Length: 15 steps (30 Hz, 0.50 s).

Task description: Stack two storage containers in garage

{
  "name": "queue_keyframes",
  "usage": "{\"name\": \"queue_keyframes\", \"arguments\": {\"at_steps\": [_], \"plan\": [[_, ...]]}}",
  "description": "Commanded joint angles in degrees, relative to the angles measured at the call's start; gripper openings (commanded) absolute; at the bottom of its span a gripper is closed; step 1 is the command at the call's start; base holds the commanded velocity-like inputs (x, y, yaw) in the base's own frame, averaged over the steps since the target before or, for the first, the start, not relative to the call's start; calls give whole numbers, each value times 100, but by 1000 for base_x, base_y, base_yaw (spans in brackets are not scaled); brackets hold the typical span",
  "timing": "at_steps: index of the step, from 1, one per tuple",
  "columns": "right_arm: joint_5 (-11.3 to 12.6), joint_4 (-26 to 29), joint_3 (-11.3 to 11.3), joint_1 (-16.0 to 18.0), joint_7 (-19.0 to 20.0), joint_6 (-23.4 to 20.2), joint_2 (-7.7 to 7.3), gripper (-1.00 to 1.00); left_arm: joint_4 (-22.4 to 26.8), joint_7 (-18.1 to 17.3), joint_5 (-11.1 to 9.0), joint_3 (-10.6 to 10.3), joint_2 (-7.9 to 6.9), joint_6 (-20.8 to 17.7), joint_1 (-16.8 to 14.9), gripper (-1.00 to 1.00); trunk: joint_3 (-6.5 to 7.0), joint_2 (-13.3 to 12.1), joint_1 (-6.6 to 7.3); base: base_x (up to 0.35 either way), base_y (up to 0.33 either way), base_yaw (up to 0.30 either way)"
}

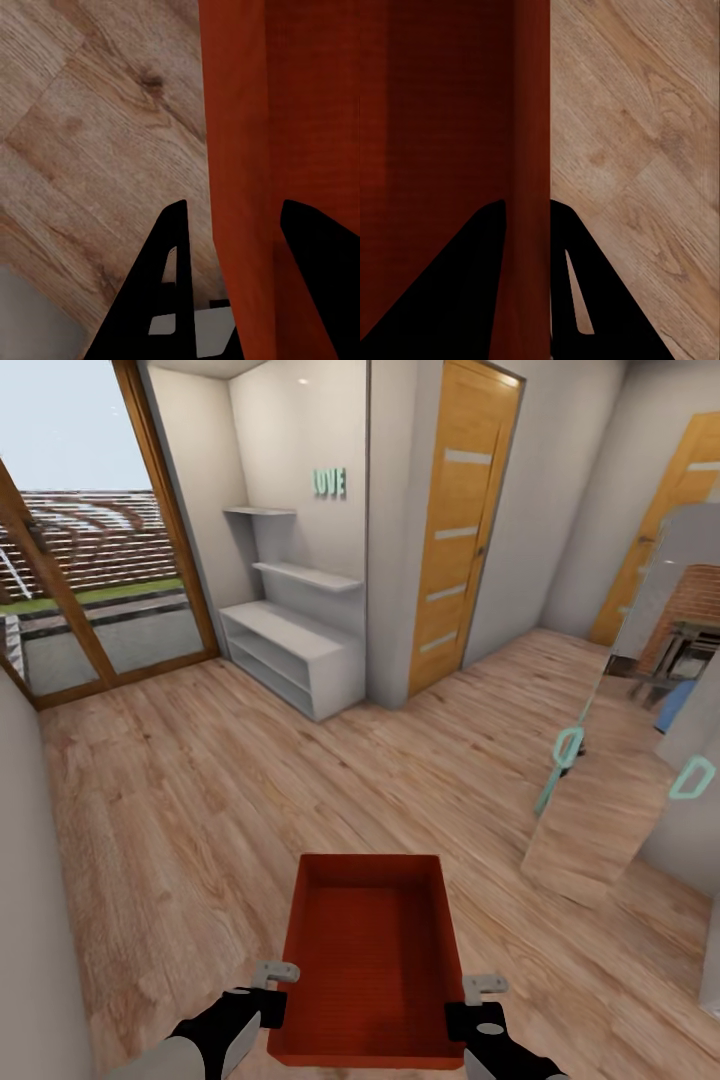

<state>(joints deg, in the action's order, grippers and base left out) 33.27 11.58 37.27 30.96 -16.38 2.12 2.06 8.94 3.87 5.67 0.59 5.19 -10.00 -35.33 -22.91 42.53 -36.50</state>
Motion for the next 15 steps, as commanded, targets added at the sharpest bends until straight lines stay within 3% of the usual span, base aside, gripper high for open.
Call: {"name": "queue_keyframes", "arguments": {"at_steps": [1, 15], "plan": [[30, -6, -18, 6, -32, 34, -3, -100, 11, 26, 101, 3, 0, -37, 0, -100, -6, 5, -4, 324, 0, 0], [28, -6, -18, 6, -32, 34, -3, -100, 11, 26, 101, 3, 0, -37, 0, -100, -6, 5, -4, 324, 0, 0]]}}
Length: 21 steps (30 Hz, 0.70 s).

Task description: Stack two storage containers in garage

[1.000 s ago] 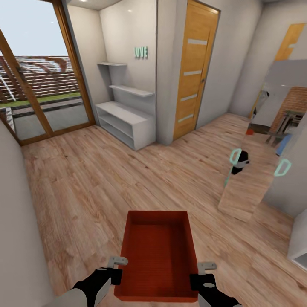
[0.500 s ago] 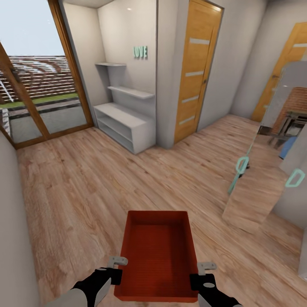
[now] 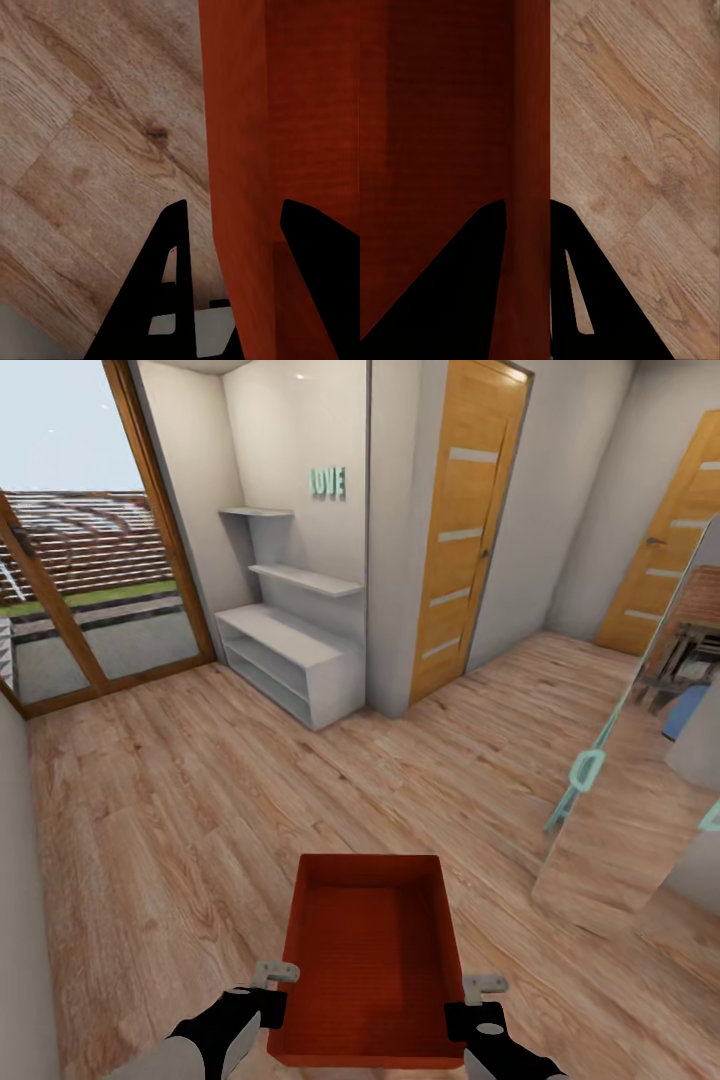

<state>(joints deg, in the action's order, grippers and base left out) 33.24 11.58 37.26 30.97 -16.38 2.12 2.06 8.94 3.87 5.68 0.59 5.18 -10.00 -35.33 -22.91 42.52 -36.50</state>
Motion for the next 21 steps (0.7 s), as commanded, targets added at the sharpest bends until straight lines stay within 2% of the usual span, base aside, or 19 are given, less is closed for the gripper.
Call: {"name": "queue_keyframes", "arguments": {"at_steps": [1, 15, 21], "plan": [[32, -6, -17, 6, -32, 34, -3, -100, 11, 26, 100, 3, 0, -37, 0, -100, -6, 5, -4, 324, 0, 0], [33, -6, -17, 6, -34, 34, -3, -100, 11, 26, 100, 3, 0, -37, 0, -100, -6, 5, -4, 324, 0, -5], [33, -6, -24, 6, -41, 34, -3, -100, 11, 26, 100, 3, 0, -37, 0, -100, -6, 5, -4, 324, 0, -225]]}}
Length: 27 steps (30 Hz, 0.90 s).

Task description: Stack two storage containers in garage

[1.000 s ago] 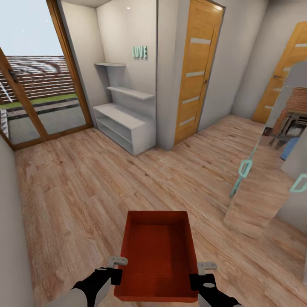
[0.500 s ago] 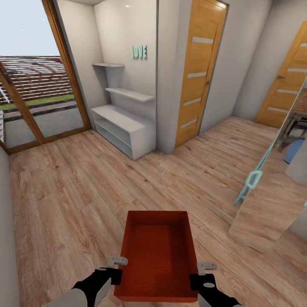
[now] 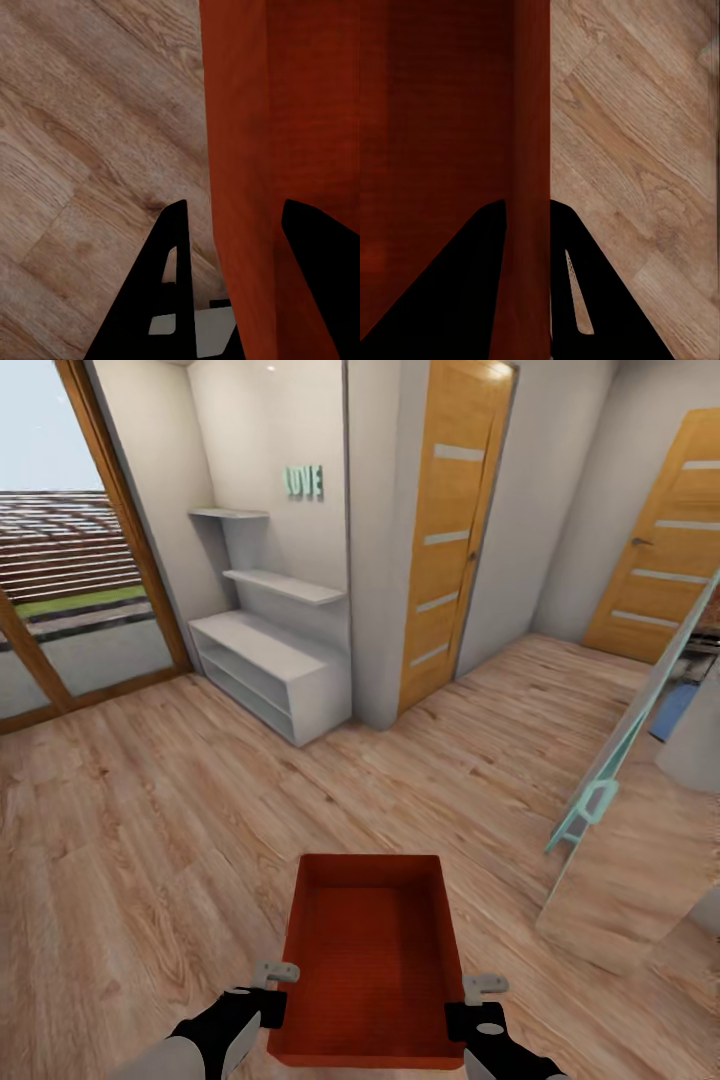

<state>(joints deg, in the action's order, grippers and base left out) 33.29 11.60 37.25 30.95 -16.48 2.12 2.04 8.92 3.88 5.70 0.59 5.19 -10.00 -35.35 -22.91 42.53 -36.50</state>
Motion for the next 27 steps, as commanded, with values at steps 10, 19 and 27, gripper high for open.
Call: {"name": "queue_keyframes", "arguments": {"at_steps": [10, 19, 27], "plan": [[28, -8, -25, 8, -31, 34, -2, -100, 13, 25, 98, 3, -1, -37, 2, -100, -6, 5, -4, 325, 0, -286], [28, -8, -25, 8, -31, 34, -2, -100, 13, 25, 98, 3, -1, -37, 2, -100, -6, 5, -4, 324, 0, -286], [28, -11, -25, 8, -31, 34, -2, -100, 13, 25, 98, 3, -1, -37, 2, -100, -6, 5, -4, 325, 0, -137]]}}
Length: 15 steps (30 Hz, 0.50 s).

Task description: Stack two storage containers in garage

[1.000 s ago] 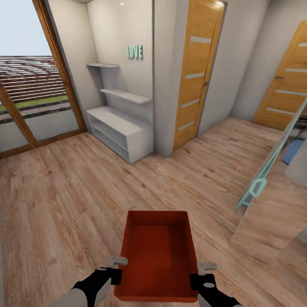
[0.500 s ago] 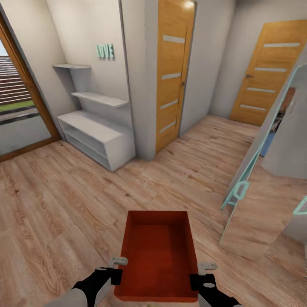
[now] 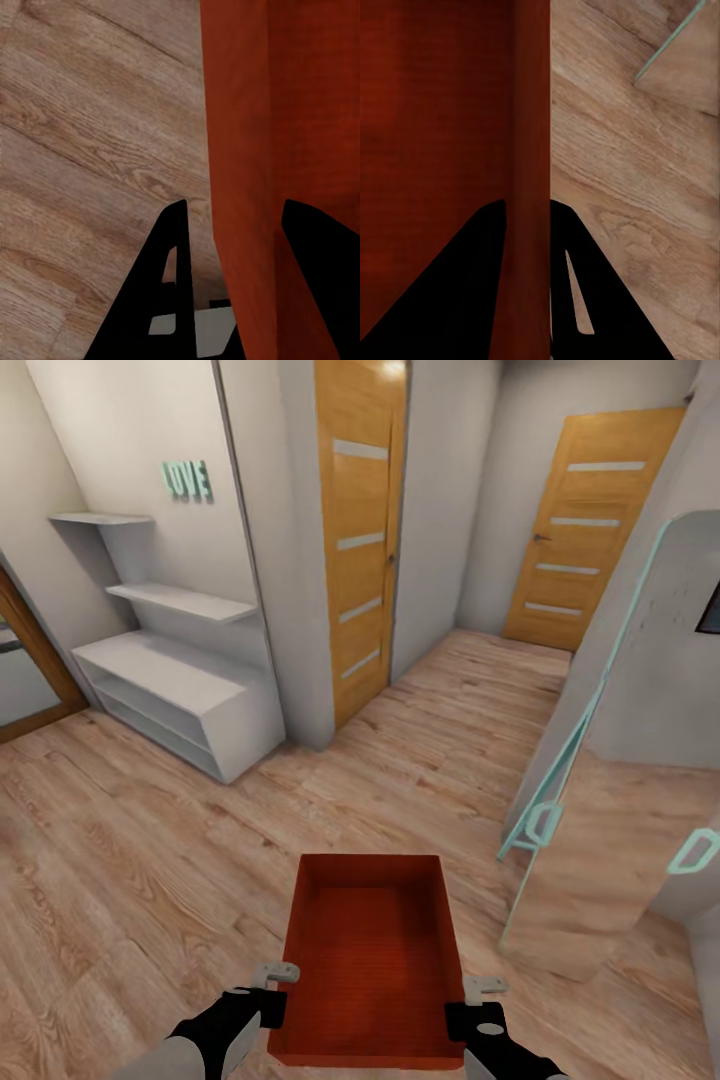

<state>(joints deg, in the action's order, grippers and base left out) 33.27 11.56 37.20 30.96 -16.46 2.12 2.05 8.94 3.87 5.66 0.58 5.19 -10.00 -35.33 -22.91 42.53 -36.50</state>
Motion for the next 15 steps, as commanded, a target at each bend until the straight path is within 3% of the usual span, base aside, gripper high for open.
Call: {"name": "queue_keyframes", "arguments": {"at_steps": [1, 15], "plan": [[30, -6, -20, 6, -32, 34, -3, -100, 12, 26, 102, 4, 0, -37, 0, -100, -6, 5, -4, 325, 0, -12], [30, -11, -20, 6, -32, 34, -3, -100, 12, 26, 102, 4, 0, -37, 0, -100, -6, 5, -4, 325, 0, -1]]}}
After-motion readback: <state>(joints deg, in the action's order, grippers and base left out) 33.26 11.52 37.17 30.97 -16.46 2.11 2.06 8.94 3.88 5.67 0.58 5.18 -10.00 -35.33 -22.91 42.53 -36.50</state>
